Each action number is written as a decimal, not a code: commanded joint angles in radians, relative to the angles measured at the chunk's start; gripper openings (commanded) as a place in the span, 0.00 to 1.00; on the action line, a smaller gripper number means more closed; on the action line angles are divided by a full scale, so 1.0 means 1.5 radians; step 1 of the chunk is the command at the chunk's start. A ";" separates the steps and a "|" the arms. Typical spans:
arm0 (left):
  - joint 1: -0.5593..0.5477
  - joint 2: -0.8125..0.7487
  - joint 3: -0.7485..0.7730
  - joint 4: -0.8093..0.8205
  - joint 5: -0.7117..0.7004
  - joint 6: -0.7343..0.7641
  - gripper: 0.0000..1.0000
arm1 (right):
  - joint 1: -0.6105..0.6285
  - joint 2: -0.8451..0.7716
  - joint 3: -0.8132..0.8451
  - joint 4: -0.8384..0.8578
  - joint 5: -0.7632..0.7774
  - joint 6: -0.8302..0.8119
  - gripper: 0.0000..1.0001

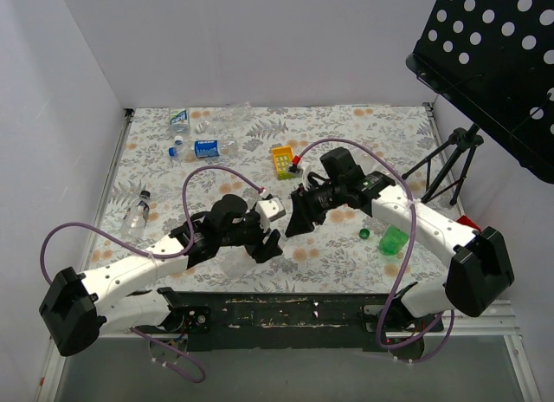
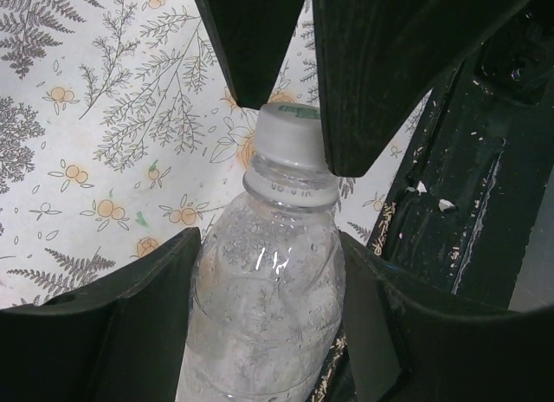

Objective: Unscrew the bottle caps
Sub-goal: Unscrew the bottle cap from the plastic bottle.

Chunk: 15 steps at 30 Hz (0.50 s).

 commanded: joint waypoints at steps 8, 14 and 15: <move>-0.001 -0.008 0.016 0.023 -0.020 -0.005 0.00 | 0.007 0.017 0.016 -0.003 -0.049 -0.001 0.30; -0.001 -0.031 0.001 0.027 -0.018 -0.004 0.00 | 0.009 0.019 0.031 -0.009 -0.098 -0.051 0.05; -0.001 -0.034 -0.002 0.027 -0.015 -0.003 0.00 | 0.010 0.018 0.039 -0.016 -0.119 -0.084 0.02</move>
